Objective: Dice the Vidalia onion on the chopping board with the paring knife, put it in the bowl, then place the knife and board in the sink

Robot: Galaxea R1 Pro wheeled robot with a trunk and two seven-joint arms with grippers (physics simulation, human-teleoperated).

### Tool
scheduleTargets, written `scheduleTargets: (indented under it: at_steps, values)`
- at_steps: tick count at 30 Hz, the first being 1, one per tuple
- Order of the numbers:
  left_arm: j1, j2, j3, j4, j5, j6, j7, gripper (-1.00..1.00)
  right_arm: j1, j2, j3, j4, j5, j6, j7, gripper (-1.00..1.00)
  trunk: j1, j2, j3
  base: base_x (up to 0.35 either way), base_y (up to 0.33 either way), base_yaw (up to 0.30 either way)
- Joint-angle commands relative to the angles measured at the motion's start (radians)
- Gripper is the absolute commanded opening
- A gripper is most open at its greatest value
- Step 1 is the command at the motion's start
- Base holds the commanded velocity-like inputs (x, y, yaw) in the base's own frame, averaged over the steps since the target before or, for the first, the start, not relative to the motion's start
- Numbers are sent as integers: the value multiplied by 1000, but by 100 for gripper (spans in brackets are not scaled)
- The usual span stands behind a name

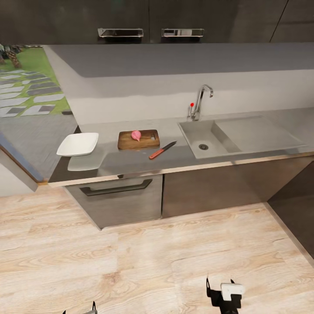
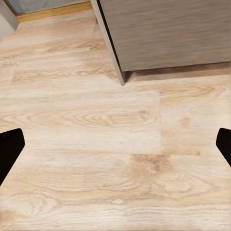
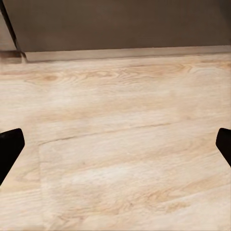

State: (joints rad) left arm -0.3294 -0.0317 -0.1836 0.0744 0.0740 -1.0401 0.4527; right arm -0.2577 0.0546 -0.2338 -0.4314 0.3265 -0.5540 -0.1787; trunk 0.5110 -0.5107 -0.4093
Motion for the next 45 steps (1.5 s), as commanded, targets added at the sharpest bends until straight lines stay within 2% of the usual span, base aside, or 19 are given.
scheduleTargets:
  at_steps: [1,18,45]
  values:
    - [-2,-1,-8,4,7,-4,1,100,0,1,-5,6,11,-8,-4,100,0,-1,-1,0,0,0]
    - [-2,0,-9,4,8,-1,1,100,0,3,-6,25,11,-13,-9,100,0,-1,-1,0,0,13]
    - [-2,-1,-10,4,8,-1,1,100,0,1,-7,26,11,-12,-10,100,0,-1,-19,1,0,219]
